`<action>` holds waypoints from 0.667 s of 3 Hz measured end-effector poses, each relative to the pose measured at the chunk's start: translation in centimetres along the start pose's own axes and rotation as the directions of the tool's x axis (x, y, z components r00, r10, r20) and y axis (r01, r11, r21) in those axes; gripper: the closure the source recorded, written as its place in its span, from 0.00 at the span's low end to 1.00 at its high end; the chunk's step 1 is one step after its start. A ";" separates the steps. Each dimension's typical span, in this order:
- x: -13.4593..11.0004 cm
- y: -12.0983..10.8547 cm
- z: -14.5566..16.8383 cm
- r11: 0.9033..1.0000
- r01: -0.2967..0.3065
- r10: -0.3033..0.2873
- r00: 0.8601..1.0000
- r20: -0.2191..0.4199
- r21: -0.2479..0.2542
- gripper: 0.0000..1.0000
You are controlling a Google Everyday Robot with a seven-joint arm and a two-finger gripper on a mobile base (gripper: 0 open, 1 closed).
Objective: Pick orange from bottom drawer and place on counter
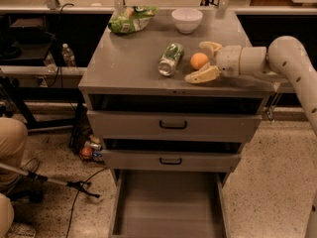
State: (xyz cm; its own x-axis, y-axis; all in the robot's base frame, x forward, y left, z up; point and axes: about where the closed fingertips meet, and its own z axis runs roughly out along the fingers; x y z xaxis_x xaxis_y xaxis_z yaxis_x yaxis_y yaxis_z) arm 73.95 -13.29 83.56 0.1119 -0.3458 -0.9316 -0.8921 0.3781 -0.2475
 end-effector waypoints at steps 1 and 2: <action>-0.2 0.1 -0.4 1.000 0.003 -0.003 1.000 0.009 -0.002 0.00; -0.8 0.3 -2.9 0.999 0.011 -0.012 1.000 0.025 0.045 0.00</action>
Offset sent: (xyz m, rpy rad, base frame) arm -0.0282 -0.0481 0.0203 0.0360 -0.0534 -0.0763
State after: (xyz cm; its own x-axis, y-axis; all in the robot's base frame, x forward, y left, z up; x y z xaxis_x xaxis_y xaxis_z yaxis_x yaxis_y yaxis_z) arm 72.37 -15.39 84.96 0.1338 -0.3291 -0.9348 -0.8700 0.4127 -0.2699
